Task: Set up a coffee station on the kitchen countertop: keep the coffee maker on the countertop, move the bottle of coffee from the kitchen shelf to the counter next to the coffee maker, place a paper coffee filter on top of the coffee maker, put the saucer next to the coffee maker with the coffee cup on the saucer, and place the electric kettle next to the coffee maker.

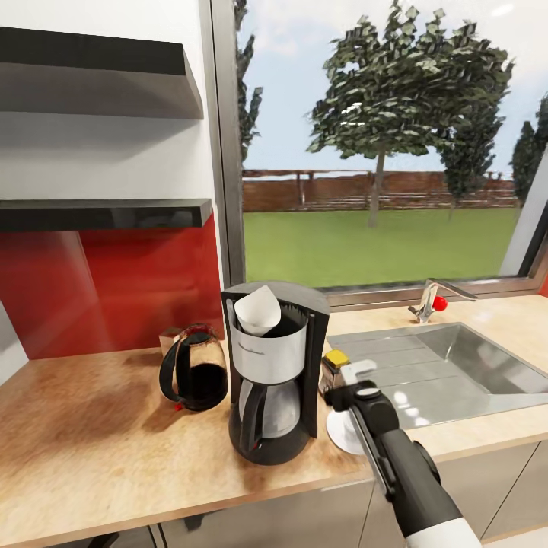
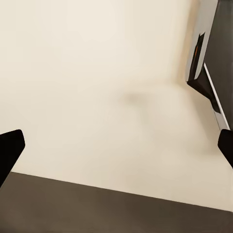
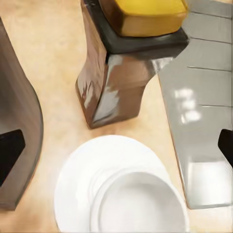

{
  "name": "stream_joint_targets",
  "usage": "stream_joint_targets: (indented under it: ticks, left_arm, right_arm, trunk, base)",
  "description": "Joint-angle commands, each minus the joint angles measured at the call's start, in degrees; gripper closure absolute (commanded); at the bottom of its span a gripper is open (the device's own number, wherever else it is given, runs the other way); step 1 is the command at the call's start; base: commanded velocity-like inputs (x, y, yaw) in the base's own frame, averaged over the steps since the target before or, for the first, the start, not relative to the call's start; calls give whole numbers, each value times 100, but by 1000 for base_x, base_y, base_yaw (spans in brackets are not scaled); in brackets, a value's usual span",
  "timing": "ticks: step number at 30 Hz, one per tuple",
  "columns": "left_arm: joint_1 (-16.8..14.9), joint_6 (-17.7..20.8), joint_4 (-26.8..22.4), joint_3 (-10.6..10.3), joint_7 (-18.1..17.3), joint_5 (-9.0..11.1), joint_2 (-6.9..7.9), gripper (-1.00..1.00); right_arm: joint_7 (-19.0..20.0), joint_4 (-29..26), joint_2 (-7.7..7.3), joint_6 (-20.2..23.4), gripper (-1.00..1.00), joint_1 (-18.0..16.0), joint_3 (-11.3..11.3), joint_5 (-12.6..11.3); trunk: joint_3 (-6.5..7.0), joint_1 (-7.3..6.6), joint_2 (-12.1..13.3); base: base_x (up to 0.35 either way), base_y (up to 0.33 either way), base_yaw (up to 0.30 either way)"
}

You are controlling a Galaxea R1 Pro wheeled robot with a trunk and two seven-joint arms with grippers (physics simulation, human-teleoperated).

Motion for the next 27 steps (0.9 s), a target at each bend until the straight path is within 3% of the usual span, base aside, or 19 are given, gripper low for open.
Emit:
stream_joint_targets:
  ticks: [1, 6, 13, 27]
  left_arm:
    - [9, 44, -26, 40, 3, -34, -3, -100]
    - [9, 52, -26, 27, 3, -34, -3, -100]
    - [9, 53, -26, 20, 3, -34, -3, -100]
    - [9, 21, -26, 28, 3, -34, -3, -100]
  right_arm:
    - [-11, -60, 1, 29, -100, -2, 10, 18]
    - [-11, -152, 1, 31, -100, -2, 9, 19]
    - [-11, -170, 1, 31, -100, -2, -3, 23]
    - [-11, -428, -7, 31, -100, -2, -7, 23]
  trunk:
    - [-1, 2, -3]
    - [-1, 2, -3]
    - [-1, 2, -3]
    - [-1, 2, -3]
  base:
    - [0, 0, 0]
    - [-21, -2, 0]
    - [-227, -96, -19]
    - [-288, -127, -270]
